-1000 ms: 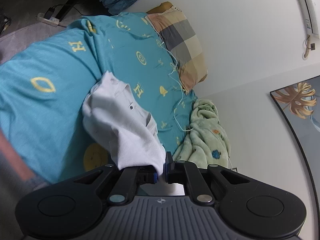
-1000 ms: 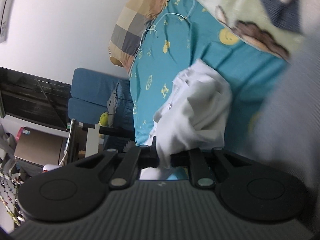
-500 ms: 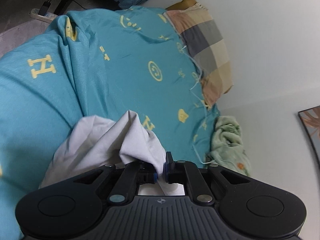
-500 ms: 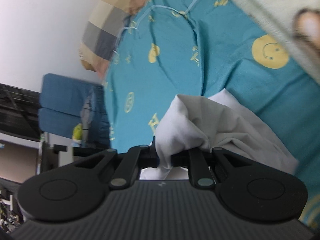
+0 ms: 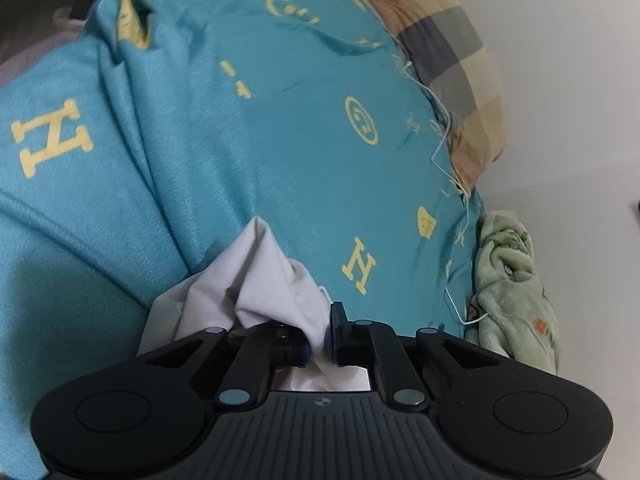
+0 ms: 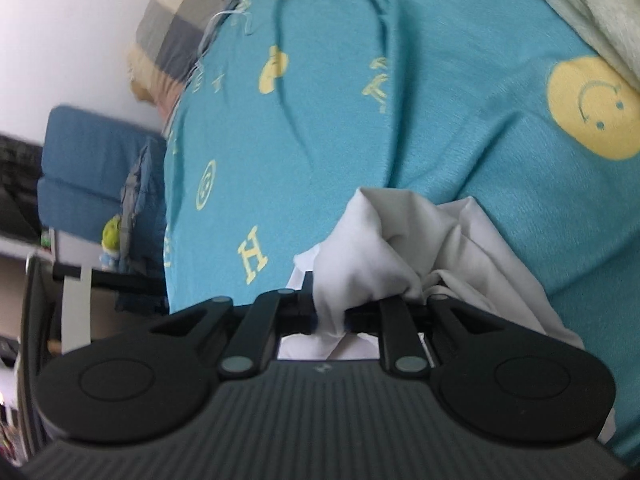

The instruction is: Fold clothes

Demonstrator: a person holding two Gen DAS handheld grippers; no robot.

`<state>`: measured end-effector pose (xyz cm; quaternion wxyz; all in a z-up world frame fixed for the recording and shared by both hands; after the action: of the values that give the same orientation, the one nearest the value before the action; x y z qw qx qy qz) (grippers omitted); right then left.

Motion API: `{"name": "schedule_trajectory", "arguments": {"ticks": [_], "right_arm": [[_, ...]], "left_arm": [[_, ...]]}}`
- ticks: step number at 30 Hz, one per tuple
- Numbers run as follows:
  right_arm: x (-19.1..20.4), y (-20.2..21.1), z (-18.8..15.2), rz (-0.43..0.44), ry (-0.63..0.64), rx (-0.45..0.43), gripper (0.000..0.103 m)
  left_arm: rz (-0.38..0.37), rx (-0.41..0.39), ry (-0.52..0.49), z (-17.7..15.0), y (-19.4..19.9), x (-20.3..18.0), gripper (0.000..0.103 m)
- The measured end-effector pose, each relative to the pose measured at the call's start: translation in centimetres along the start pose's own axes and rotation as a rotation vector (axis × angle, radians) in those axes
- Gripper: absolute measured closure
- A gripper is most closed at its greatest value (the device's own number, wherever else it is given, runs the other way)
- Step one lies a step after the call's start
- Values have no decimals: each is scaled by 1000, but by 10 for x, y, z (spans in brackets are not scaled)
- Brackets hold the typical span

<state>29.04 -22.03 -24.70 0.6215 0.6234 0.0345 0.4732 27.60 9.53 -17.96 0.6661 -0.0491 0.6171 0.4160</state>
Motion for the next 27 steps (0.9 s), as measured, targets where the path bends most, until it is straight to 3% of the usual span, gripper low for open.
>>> {"name": "schedule_trajectory", "arguments": {"ticks": [1,3,6,8,12,16,22,27], "right_arm": [[4,4,0,13,29,-7,76],[15,15,-2,48,99,-36,49],[33,31,-10,86,222,-104,35],[43,42,-17,99,303,-156,35],[57,60,-24,72,464,-295,36],[68,72,-21,46,585,-448,36],[67,17,-11,-73,670,-357,40],[61,-16,-14,-132,700,-299,41]], "left_arm": [[3,2,-34,-2,2,-6,90],[9,0,-120,-7,8,-20,84],[21,-9,-267,-18,17,-45,59],[35,-19,-376,-26,21,-61,46],[59,-28,-537,-37,20,-81,39],[102,-22,-595,-39,10,-81,38],[189,23,-582,-31,-9,-45,41],[205,36,-580,-28,-13,-36,43]]}}
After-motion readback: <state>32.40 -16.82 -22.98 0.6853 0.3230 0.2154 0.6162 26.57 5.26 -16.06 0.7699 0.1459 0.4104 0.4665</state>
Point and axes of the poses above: each gripper's, at about its wrist camera, not at the fingertips, and y roughly against the way its jaws point, x to its left, z to its top, the point moved 5 cm from there along -y, roughly the way its jaws point, and after that the axes turned 14 degrees about -z, right-handed, at the moved point
